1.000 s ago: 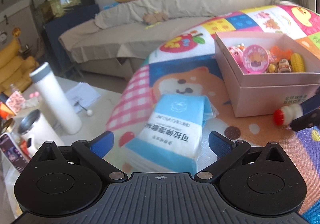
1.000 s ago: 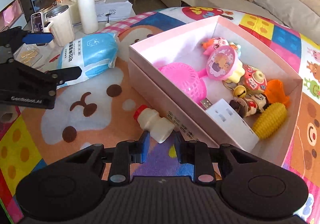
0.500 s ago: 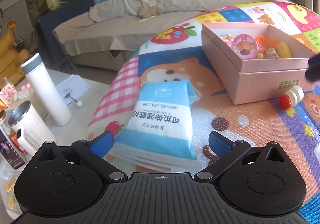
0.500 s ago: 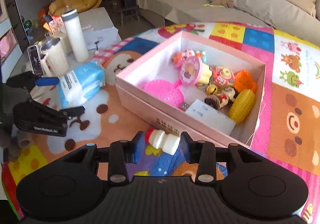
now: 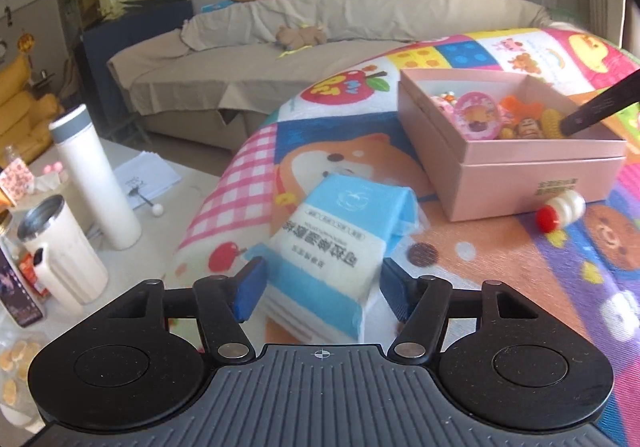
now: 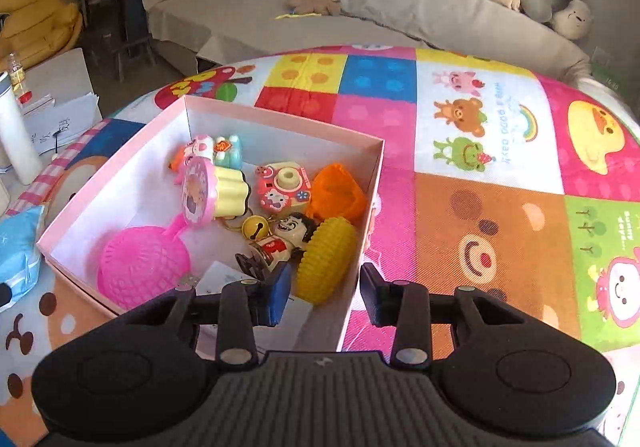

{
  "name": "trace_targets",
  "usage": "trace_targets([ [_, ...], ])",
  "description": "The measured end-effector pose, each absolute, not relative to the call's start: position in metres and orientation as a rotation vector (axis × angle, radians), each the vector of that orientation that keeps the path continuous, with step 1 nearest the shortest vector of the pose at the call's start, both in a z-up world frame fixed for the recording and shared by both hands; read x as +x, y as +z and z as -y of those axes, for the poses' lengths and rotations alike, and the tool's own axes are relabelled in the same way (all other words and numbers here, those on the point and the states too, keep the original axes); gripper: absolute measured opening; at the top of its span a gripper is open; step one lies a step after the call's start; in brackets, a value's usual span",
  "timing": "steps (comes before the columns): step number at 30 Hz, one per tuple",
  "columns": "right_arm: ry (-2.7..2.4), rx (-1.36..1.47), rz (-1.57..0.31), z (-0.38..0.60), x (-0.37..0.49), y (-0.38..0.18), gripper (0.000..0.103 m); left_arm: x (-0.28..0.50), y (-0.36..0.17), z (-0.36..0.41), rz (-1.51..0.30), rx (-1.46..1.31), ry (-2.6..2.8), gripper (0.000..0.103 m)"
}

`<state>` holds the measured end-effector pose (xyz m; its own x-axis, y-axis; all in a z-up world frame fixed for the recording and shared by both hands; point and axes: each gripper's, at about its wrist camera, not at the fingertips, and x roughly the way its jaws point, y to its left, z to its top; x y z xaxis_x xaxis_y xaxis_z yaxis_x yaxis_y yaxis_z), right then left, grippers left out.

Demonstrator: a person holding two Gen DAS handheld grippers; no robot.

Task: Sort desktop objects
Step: 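Grasp the yogurt bottle with the right gripper while the left grasps the wet-wipes pack, then carry the bottle into the box and open the right gripper while the left carries the wipes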

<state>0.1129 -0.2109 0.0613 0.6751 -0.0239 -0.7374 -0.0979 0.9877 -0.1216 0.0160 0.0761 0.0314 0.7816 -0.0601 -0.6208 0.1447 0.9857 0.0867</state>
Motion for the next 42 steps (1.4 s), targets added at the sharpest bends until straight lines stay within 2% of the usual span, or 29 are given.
trace_targets([
  [7, 0.111, -0.221, -0.784, 0.186, 0.124, 0.057, 0.037, -0.010, 0.035, -0.067, -0.693, 0.074, -0.213, 0.067],
  [14, 0.197, -0.162, -0.755, 0.178, 0.113, 0.079, 0.038, -0.003, 0.055, -0.065, -0.638, 0.169, -0.096, 0.094],
  [15, 0.217, -0.150, -0.752, 0.180, 0.103, 0.085, 0.038, 0.001, 0.056, -0.065, -0.621, 0.195, -0.084, 0.096],
  [18, 0.313, -0.123, -0.798, 0.181, 0.072, 0.085, 0.044, 0.022, 0.052, -0.062, -0.635, 0.221, -0.084, 0.096],
  [20, 0.332, -0.182, -0.751, 0.173, 0.048, 0.078, 0.057, 0.039, 0.044, -0.060, -0.685, 0.221, -0.083, 0.096],
  [23, 0.345, -0.242, -0.773, 0.159, 0.033, 0.059, 0.057, 0.049, 0.034, -0.060, -0.722, 0.219, -0.107, 0.096],
  [26, 0.345, -0.217, -0.810, 0.157, 0.031, 0.042, 0.057, 0.053, 0.027, -0.062, -0.733, 0.186, -0.106, 0.095],
  [28, 0.337, -0.185, -0.829, 0.162, 0.037, 0.032, 0.057, 0.056, 0.023, -0.067, -0.751, 0.118, -0.086, 0.088],
  [29, 0.337, -0.156, -0.841, 0.165, 0.044, 0.028, 0.056, 0.057, 0.022, -0.070, -0.762, 0.081, -0.067, 0.080],
  [32, 0.329, -0.134, -0.851, 0.165, 0.055, 0.022, 0.044, 0.050, 0.021, -0.076, -0.772, 0.025, -0.043, 0.068],
  [42, 0.470, -0.121, -0.877, 0.149, -0.009, 0.049, 0.044, -0.031, 0.042, -0.062, -0.781, 0.102, -0.161, 0.066],
])
